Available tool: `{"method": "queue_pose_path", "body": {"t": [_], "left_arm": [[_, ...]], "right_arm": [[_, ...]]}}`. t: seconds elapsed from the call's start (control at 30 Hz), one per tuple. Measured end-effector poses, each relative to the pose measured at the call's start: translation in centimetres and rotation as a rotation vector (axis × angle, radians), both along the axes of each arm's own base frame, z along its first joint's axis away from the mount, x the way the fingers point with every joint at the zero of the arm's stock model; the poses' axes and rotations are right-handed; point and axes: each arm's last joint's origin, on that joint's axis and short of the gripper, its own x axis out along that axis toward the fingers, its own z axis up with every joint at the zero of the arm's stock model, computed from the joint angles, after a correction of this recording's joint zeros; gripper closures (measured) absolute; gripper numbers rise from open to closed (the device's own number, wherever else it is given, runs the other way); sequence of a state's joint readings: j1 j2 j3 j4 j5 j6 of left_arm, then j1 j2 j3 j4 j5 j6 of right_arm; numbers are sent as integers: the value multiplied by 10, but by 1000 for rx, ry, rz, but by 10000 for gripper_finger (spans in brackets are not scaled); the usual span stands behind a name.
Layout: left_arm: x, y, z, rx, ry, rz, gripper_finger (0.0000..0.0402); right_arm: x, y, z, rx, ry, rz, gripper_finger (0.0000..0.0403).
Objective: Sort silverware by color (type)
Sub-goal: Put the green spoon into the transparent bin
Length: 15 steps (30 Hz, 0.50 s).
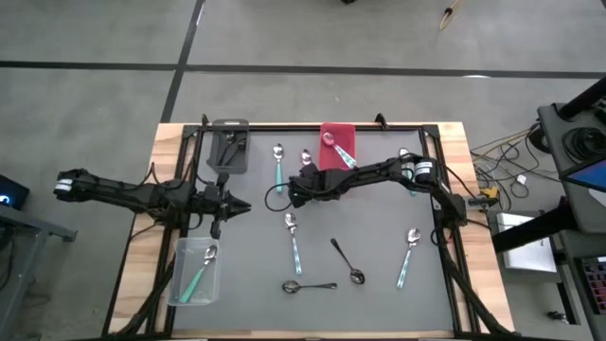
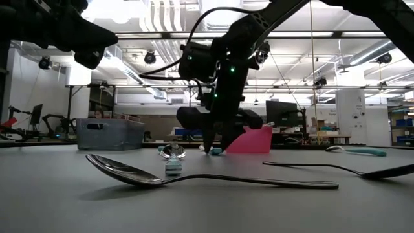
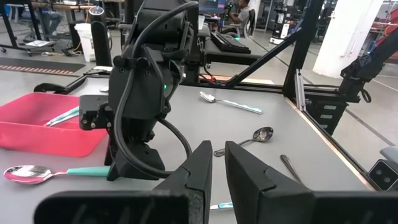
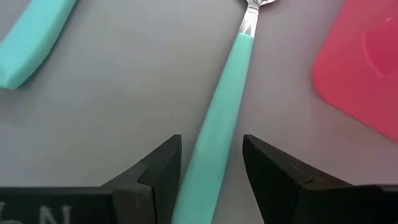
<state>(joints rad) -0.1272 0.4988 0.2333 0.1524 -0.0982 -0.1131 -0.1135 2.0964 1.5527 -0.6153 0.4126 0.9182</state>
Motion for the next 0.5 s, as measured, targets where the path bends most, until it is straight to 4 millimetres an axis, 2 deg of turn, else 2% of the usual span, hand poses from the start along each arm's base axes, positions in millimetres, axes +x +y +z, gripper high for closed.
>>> {"method": "queue_pose_path", "body": {"t": [0.33,0.5], "left_arm": [[1,0,-1,1,10,0,374],[3,0,-3,3,24,0,374]], "right_arm": [[-3,2,-6,-7,-6,2,239],[-3,4,-7,-6,-2,7,258]]}}
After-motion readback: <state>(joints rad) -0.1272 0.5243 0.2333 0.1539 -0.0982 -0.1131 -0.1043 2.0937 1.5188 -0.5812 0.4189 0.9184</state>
